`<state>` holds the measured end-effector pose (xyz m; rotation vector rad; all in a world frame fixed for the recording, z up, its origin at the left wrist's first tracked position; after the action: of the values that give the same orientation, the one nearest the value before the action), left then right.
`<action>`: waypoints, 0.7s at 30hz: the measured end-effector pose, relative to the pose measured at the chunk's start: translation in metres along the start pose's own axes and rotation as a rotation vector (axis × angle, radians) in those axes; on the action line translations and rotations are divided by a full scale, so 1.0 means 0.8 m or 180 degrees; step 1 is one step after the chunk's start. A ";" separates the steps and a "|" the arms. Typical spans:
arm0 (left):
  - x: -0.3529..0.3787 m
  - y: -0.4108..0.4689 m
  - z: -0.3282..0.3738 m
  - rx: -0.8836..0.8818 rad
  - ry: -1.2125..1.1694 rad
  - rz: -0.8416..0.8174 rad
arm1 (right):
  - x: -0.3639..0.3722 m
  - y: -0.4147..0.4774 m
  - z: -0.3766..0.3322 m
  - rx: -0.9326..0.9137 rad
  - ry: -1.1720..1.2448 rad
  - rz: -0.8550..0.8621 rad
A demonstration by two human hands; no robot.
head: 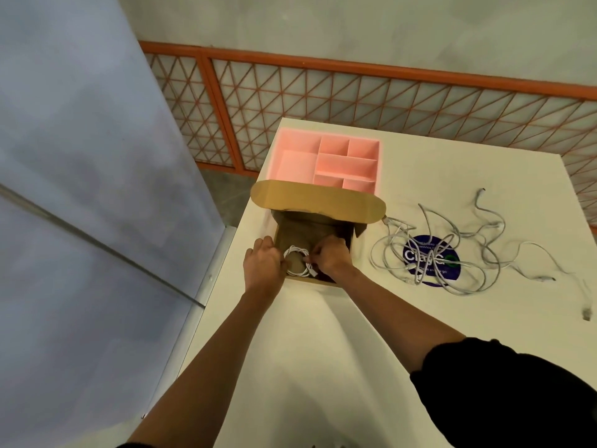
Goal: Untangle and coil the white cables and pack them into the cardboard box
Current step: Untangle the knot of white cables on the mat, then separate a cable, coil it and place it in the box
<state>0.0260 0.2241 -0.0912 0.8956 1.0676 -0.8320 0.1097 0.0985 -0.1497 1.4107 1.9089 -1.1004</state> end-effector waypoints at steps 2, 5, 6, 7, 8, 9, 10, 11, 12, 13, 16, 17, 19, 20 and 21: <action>0.004 0.001 0.003 0.0051 0.0080 -0.0045 | 0.006 0.000 -0.005 -0.0106 -0.0242 -0.0044; 0.004 0.002 0.000 -0.0017 0.0064 -0.0022 | 0.000 -0.005 -0.013 -0.0248 -0.0337 0.0033; 0.003 0.001 -0.001 -0.0046 0.0045 0.0001 | -0.002 -0.006 -0.013 -0.0275 -0.0305 0.0051; 0.001 -0.001 -0.003 -0.0097 -0.0011 0.0039 | -0.006 -0.010 -0.014 -0.0276 -0.0244 0.0061; -0.001 -0.003 -0.005 -0.0172 -0.0123 0.0091 | -0.011 -0.014 -0.014 -0.0305 -0.0161 0.0081; -0.005 -0.007 -0.005 -0.0255 -0.0284 0.0161 | -0.019 -0.021 -0.014 -0.0366 -0.0061 0.0103; -0.008 -0.010 -0.006 -0.0311 -0.0478 0.0251 | -0.026 -0.028 -0.015 -0.0477 0.0043 0.0125; -0.013 -0.014 -0.001 -0.0293 -0.0660 0.0359 | -0.038 -0.038 -0.015 -0.0616 0.0146 0.0147; -0.017 -0.019 0.005 -0.0200 -0.0805 0.0484 | -0.052 -0.048 -0.015 -0.0772 0.0230 0.0174; -0.021 -0.025 0.015 -0.0069 -0.0906 0.0612 | -0.066 -0.059 -0.012 -0.0888 0.0300 0.0184; -0.027 -0.043 0.054 0.0268 -0.1119 0.0856 | -0.103 -0.081 0.013 -0.1046 0.0477 0.0157; -0.026 -0.047 0.068 0.0370 -0.1213 0.0844 | -0.113 -0.083 0.025 -0.1058 0.0494 0.0184; -0.024 -0.055 0.100 0.0611 -0.1359 0.0768 | -0.138 -0.081 0.050 -0.1048 0.0552 0.0377; -0.022 -0.057 0.113 0.0708 -0.1402 0.0717 | -0.149 -0.078 0.060 -0.1063 0.0586 0.0528; -0.020 -0.059 0.128 0.0790 -0.1454 0.0637 | -0.164 -0.075 0.071 -0.1093 0.0586 0.0747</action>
<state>0.0162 0.1140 -0.0620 0.9426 0.4760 -0.9550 0.0923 -0.0254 -0.0588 1.5267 1.8846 -0.5196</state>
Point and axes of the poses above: each hand's wrist, its own y-axis towards the middle knuckle, its own x-axis out of the palm, z = x × y, the point moved 8 cm from there along y, towards the middle knuckle, and after that the axes turned 13 degrees about z, right-handed, at the moved point
